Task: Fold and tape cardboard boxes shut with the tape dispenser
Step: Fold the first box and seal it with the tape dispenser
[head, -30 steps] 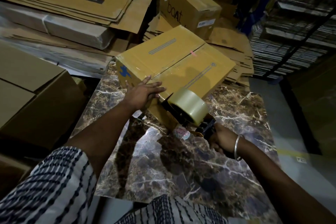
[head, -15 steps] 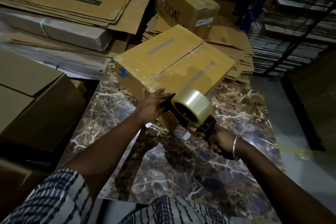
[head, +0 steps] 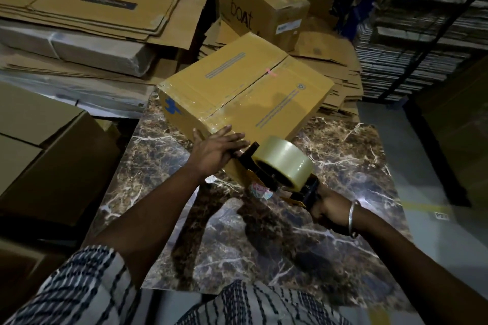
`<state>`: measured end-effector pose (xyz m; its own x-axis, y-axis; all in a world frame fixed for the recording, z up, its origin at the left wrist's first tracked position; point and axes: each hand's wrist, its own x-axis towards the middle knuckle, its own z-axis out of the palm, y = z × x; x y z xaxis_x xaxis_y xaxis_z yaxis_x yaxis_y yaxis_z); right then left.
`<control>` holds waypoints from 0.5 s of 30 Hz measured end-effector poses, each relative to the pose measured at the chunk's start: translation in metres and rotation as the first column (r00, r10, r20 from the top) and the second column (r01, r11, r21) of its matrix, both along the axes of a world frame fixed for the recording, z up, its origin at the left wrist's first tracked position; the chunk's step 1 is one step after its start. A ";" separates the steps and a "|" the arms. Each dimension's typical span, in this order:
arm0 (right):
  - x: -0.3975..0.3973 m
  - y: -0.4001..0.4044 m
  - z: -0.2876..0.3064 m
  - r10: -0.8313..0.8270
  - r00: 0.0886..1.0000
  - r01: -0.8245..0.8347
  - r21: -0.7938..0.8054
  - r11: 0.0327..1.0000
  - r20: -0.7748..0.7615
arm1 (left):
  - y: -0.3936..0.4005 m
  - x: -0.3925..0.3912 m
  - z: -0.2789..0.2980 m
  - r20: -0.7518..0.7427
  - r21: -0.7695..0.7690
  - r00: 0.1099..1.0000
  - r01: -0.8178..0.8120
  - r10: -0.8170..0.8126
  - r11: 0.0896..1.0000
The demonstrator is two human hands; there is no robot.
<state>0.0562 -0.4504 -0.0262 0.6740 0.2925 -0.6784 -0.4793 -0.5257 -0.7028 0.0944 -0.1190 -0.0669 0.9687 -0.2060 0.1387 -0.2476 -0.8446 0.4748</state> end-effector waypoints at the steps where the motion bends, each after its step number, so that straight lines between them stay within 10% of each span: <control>1: -0.003 -0.003 -0.002 -0.039 0.999 0.039 0.027 0.999 -0.013 | -0.001 0.000 0.001 -0.001 0.003 1.000 0.002 -0.002 1.000; 15: -0.047 -0.041 -0.036 -0.070 0.997 0.072 0.131 0.989 -0.019 | 0.002 0.003 -0.009 0.062 0.131 0.998 0.001 -0.009 0.991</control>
<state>0.0096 -0.4915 -0.0620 0.6866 0.3318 -0.6469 -0.5224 -0.3936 -0.7564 0.0978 -0.1171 -0.0757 0.9578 -0.2314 0.1703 -0.2778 -0.8971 0.3436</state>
